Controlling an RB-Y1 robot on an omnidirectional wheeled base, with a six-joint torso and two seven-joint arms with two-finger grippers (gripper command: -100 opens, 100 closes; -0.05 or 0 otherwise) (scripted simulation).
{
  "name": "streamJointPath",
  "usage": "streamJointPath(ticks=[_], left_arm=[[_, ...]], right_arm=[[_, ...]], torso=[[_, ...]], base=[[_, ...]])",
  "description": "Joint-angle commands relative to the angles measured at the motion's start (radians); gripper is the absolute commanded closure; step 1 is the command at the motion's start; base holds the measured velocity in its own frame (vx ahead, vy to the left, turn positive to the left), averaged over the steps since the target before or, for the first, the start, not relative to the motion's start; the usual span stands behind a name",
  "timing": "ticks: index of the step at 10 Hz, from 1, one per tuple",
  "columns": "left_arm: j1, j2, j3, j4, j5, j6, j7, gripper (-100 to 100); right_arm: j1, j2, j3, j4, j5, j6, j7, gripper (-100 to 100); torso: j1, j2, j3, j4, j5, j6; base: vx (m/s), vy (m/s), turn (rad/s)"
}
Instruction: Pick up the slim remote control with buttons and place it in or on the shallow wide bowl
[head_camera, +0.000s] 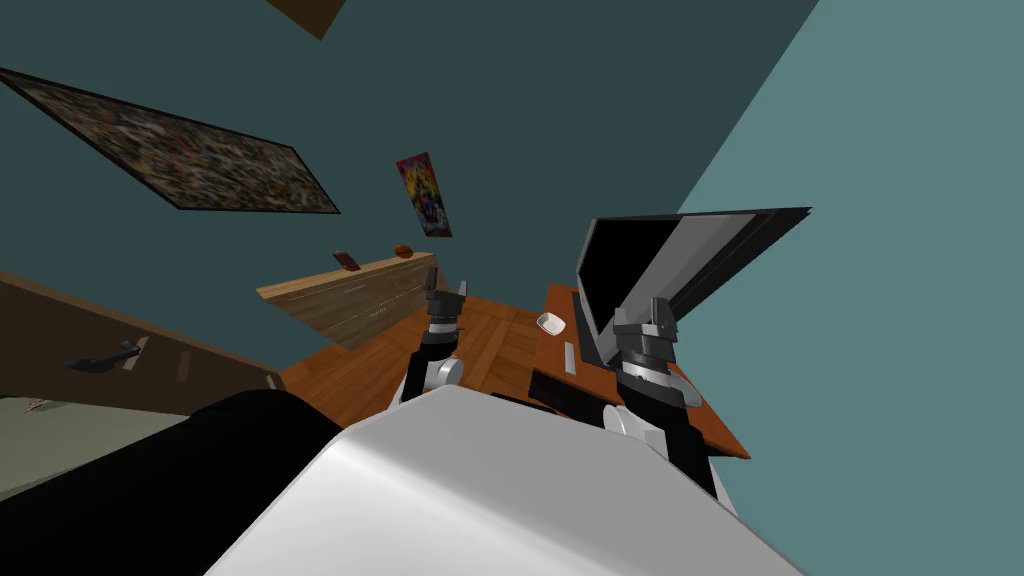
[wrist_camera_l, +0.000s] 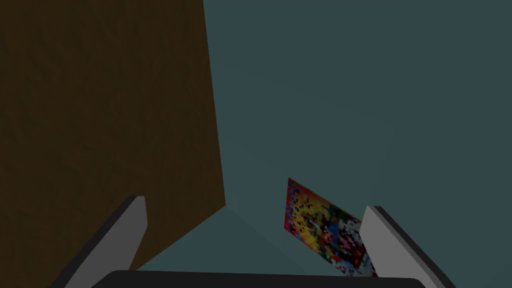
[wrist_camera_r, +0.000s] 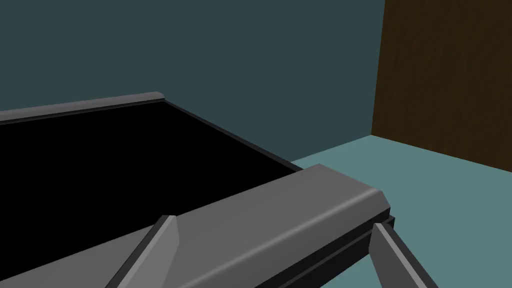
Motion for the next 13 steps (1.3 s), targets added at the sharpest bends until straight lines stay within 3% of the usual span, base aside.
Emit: streamJointPath(ticks=[1,6,7,10,11,12,13], left_arm=[[0.000,0.000,0.000,0.000,0.000,0.000,0.000,0],[0.000,0.000,0.000,0.000,0.000,0.000,0.000,0],[0.000,0.000,0.000,0.000,0.000,0.000,0.000,0],[0.000,0.000,0.000,0.000,0.000,0.000,0.000,0],[0.000,0.000,0.000,0.000,0.000,0.000,0.000,0],[0.000,0.000,0.000,0.000,0.000,0.000,0.000,0],[0.000,0.000,0.000,0.000,0.000,0.000,0.000,0]], right_arm=[[-0.002,-0.042,-0.011,0.016,-0.005,0.012,-0.005,-100],[-0.021,-0.165,-0.103,0.136,-0.044,0.110,-0.043,-100],[-0.021,-0.165,-0.103,0.143,-0.044,0.110,-0.043,-100],[-0.038,-0.214,-0.192,0.251,-0.083,0.195,-0.081,-100],[-0.038,-0.214,-0.192,0.260,-0.083,0.205,-0.081,-100],[-0.045,-0.228,-0.226,0.303,-0.098,0.235,-0.095,-100],[-0.045,-0.228,-0.226,0.303,-0.098,0.242,-0.095,-100]], torso=[[0.000,0.000,0.000,0.000,0.000,0.000],[0.009,-0.002,-0.001,-0.001,0.002,0.000],[0.011,-0.003,-0.002,-0.001,0.002,0.000],[0.008,-0.002,-0.001,-0.001,0.002,0.000],[0.011,-0.002,-0.001,-0.001,0.002,0.000],[0.010,-0.003,-0.002,-0.001,0.003,0.000],[0.010,-0.004,-0.002,-0.001,0.002,0.000]], base=[[0.010,0.023,-0.011],[0.029,0.114,-0.033],[0.035,0.121,-0.021],[0.022,0.137,-0.046],[0.042,0.156,-0.031],[0.070,0.148,-0.027],[0.040,0.120,-0.026]])
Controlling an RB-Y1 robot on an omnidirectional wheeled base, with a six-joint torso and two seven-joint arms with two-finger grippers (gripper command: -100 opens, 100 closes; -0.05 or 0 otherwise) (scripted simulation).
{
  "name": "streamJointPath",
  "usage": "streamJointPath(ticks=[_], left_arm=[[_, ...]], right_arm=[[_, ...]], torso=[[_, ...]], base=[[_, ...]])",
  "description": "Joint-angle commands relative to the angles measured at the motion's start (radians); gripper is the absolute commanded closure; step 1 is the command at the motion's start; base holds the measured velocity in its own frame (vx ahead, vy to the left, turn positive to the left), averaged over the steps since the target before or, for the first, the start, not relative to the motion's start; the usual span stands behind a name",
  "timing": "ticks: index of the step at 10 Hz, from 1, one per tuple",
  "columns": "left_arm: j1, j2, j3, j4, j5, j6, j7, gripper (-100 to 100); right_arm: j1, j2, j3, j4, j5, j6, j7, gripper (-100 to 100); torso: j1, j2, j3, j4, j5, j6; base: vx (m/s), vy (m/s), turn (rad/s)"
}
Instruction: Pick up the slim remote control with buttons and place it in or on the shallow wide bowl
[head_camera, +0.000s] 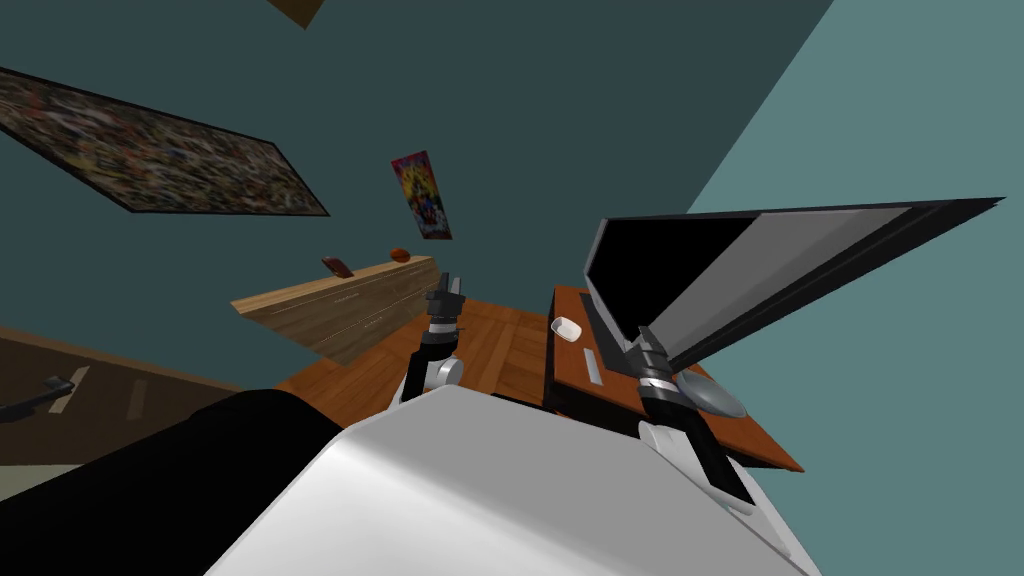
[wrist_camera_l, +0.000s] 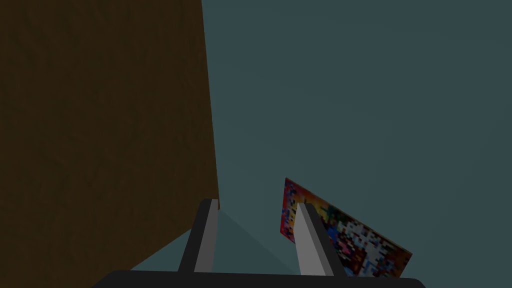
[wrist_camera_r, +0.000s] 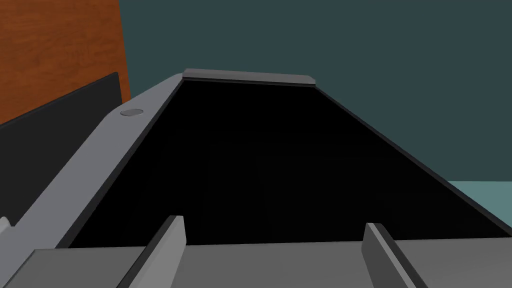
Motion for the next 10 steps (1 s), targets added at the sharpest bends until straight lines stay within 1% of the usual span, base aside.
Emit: streamJointPath(ticks=[1,2,3,4,5,6,7,8,9,10], left_arm=[[0.000,0.000,0.000,0.000,0.000,0.000,0.000,0],[0.000,0.000,0.000,0.000,0.000,0.000,0.000,0],[0.000,0.000,0.000,0.000,0.000,0.000,0.000,0],[0.000,0.000,0.000,0.000,0.000,0.000,0.000,0],[0.000,0.000,0.000,0.000,0.000,0.000,0.000,0],[0.000,0.000,0.000,0.000,0.000,0.000,0.000,0],[0.000,0.000,0.000,0.000,0.000,0.000,0.000,0],[0.000,0.000,0.000,0.000,0.000,0.000,0.000,0],[0.000,0.000,0.000,0.000,0.000,0.000,0.000,0],[0.000,0.000,0.000,0.000,0.000,0.000,0.000,0]], right_arm=[[-0.005,-0.014,-0.038,0.049,-0.017,0.048,-0.017,-100],[-0.011,-0.026,-0.073,0.078,-0.033,0.084,-0.033,-100],[-0.011,-0.026,-0.074,0.096,-0.033,0.088,-0.033,-100],[-0.018,-0.038,-0.110,0.143,-0.050,0.129,-0.050,-100],[-0.025,-0.050,-0.138,0.176,-0.068,0.158,-0.068,-100],[-0.025,-0.050,-0.146,0.191,-0.068,0.171,-0.068,-100],[-0.032,-0.061,-0.182,0.236,-0.086,0.214,-0.086,-100],[-0.032,-0.061,-0.182,0.240,-0.086,0.214,-0.086,-100],[-0.039,-0.072,-0.216,0.285,-0.105,0.250,-0.105,-100],[-0.039,-0.072,-0.216,0.290,-0.105,0.258,-0.105,-100]], torso=[[0.000,0.000,0.000,0.000,0.000,0.000],[0.000,0.001,0.001,0.000,0.000,0.000],[0.002,0.002,0.001,0.000,0.000,0.000],[0.000,0.001,0.001,0.000,0.000,0.000],[0.000,0.000,0.000,0.000,0.000,0.000],[0.003,-0.002,-0.001,0.000,0.001,0.000],[0.002,-0.001,0.000,0.000,0.000,0.000],[0.002,0.000,0.000,0.000,0.000,0.000],[0.000,0.000,0.000,0.000,0.000,0.000],[-0.002,0.000,0.000,0.000,-0.001,0.000]], base=[[0.011,0.122,-0.042],[0.016,0.169,-0.072],[0.024,0.132,-0.032],[0.056,0.122,-0.035],[0.083,0.195,-0.066],[0.047,0.157,-0.035],[0.042,0.165,-0.029],[0.037,0.118,-0.035],[0.036,0.090,-0.037],[0.040,0.077,-0.017]])
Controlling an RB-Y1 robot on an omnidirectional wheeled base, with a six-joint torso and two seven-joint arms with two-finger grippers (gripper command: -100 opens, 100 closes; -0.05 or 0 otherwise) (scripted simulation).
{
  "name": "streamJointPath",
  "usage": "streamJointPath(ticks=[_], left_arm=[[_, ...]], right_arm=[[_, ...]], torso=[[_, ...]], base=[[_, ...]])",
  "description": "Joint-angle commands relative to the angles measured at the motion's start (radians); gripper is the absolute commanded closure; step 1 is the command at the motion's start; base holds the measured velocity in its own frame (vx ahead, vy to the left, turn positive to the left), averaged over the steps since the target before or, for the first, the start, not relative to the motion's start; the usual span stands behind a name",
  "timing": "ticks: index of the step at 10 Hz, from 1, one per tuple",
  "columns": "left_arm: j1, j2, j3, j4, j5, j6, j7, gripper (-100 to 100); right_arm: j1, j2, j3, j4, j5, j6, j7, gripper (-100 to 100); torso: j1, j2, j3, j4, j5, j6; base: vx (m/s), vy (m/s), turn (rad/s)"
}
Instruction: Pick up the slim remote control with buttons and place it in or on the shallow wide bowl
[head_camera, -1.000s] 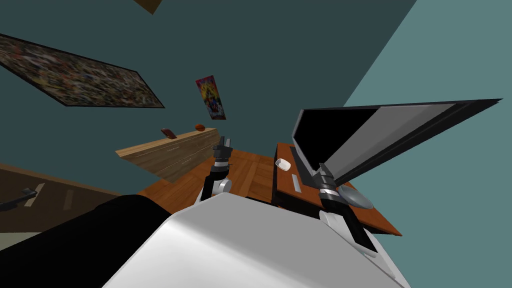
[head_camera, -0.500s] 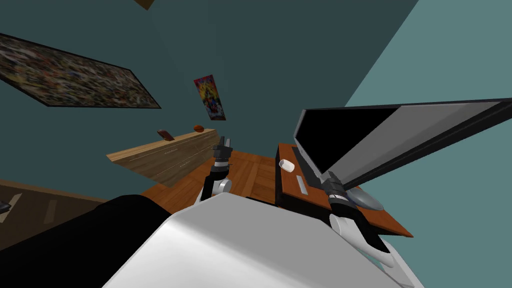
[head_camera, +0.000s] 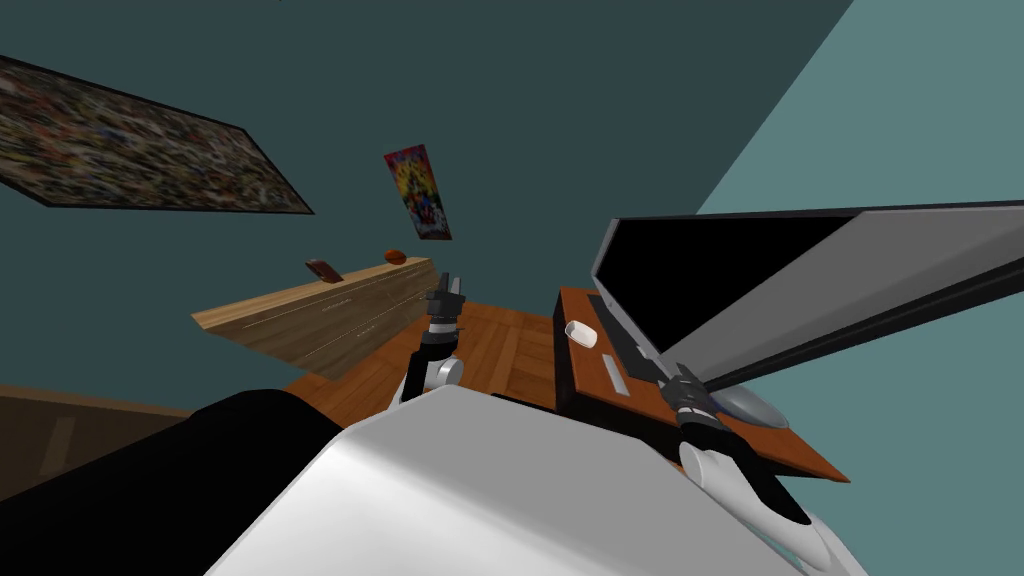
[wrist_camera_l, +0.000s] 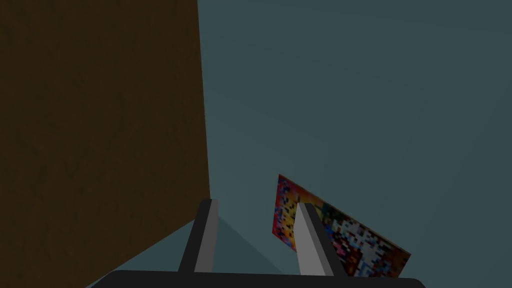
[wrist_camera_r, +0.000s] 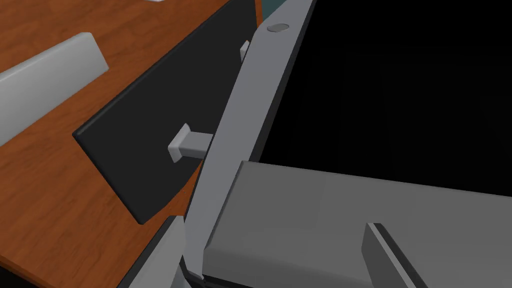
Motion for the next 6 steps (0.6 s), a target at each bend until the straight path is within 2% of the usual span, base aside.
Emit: streamJointPath(ticks=[1,2,3,4,5,6], left_arm=[[0.000,0.000,0.000,0.000,0.000,0.000,0.000,0],[0.000,0.000,0.000,0.000,0.000,0.000,0.000,0],[0.000,0.000,0.000,0.000,0.000,0.000,0.000,0],[0.000,0.000,0.000,0.000,0.000,0.000,0.000,0],[0.000,0.000,0.000,0.000,0.000,0.000,0.000,0],[0.000,0.000,0.000,0.000,0.000,0.000,0.000,0]], right_arm=[[-0.001,-0.013,-0.038,0.050,-0.025,0.050,-0.025,-100],[-0.001,-0.013,-0.038,0.052,-0.025,0.055,-0.025,-100],[-0.009,-0.024,-0.068,0.103,-0.045,0.100,-0.046,-100],[-0.017,-0.034,-0.097,0.132,-0.066,0.129,-0.068,-100],[-0.017,-0.034,-0.097,0.154,-0.066,0.145,-0.068,-100],[-0.026,-0.045,-0.123,0.195,-0.088,0.173,-0.090,-100]], torso=[[0.000,0.000,0.000,0.000,0.000,0.000],[0.002,-0.001,-0.001,0.000,0.000,0.000],[0.001,-0.001,-0.001,0.000,0.000,0.000],[0.001,-0.001,-0.001,0.000,0.000,0.000],[0.003,-0.003,-0.002,-0.001,0.000,0.000],[0.002,-0.002,-0.001,-0.001,0.000,0.000]], base=[[0.058,0.118,-0.034],[0.055,0.101,-0.021],[0.067,0.094,-0.034],[0.098,0.129,-0.052],[0.073,0.111,-0.023],[0.074,0.097,-0.018]])
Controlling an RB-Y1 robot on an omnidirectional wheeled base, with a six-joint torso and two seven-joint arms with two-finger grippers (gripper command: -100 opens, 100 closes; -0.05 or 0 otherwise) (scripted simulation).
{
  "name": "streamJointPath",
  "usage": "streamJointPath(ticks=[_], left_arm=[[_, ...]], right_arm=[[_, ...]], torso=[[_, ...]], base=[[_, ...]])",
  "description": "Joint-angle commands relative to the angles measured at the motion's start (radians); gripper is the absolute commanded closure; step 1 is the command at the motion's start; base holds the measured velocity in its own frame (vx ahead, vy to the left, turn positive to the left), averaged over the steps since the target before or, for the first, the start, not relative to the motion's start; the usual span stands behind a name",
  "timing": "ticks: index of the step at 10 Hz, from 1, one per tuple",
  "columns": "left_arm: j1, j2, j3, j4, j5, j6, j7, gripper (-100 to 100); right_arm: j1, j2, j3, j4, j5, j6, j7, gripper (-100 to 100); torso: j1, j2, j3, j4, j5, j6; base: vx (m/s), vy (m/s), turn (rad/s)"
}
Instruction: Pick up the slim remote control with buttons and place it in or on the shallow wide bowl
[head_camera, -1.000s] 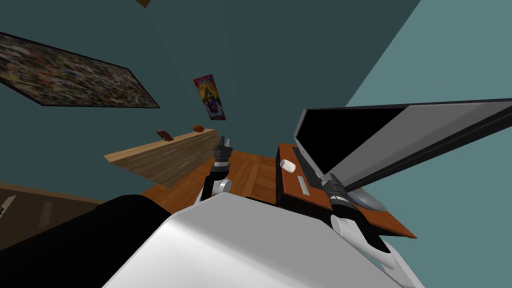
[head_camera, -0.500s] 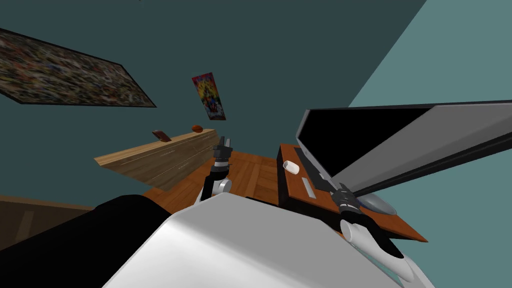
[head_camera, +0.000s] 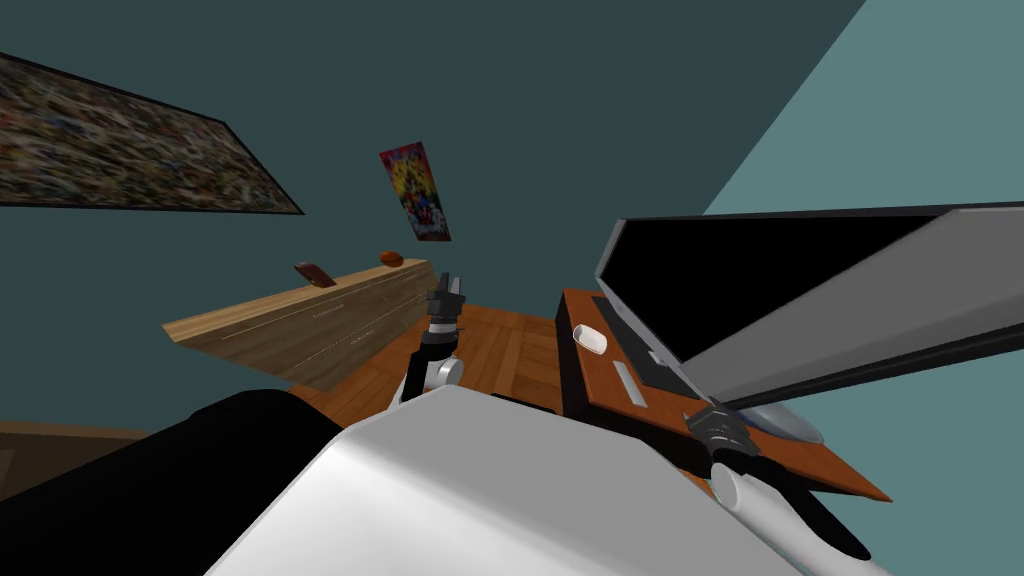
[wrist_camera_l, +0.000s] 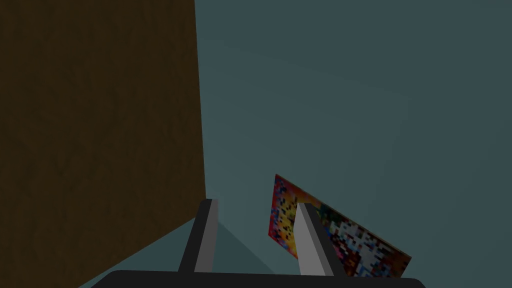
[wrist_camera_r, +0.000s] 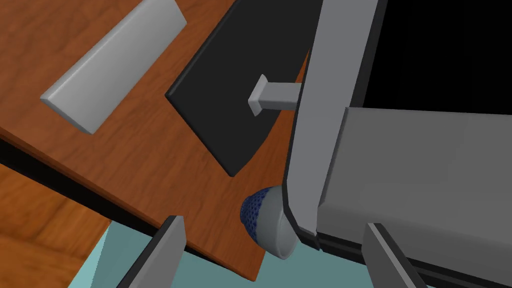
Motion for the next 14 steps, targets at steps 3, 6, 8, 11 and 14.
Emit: streamJointPath(ticks=[3,6,8,11,14], left_arm=[[0.000,0.000,0.000,0.000,0.000,0.000,0.000,0],[0.000,0.000,0.000,0.000,0.000,0.000,0.000,0],[0.000,0.000,0.000,0.000,0.000,0.000,0.000,0],[0.000,0.000,0.000,0.000,0.000,0.000,0.000,0],[0.000,0.000,0.000,0.000,0.000,0.000,0.000,0]], right_arm=[[-0.011,-0.012,-0.035,0.086,-0.033,0.080,-0.035,-100],[-0.030,-0.032,-0.072,0.178,-0.079,0.165,-0.083,-100],[-0.039,-0.041,-0.086,0.234,-0.103,0.204,-0.108,-100],[-0.049,-0.050,-0.098,0.286,-0.127,0.256,-0.132,-100],[-0.067,-0.068,-0.113,0.381,-0.174,0.340,-0.182,-100]], torso=[[-0.002,-0.001,-0.001,0.000,-0.001,0.000],[-0.005,-0.001,0.000,0.000,-0.001,0.000],[-0.004,-0.001,-0.001,0.000,-0.001,0.000],[-0.006,-0.002,-0.001,0.000,-0.001,0.000],[-0.006,-0.006,-0.003,-0.001,-0.001,-0.001]], base=[[0.083,0.059,-0.017],[0.089,0.041,-0.010],[0.110,0.042,-0.011],[0.094,0.014,-0.002],[0.154,0.008,0.002]])
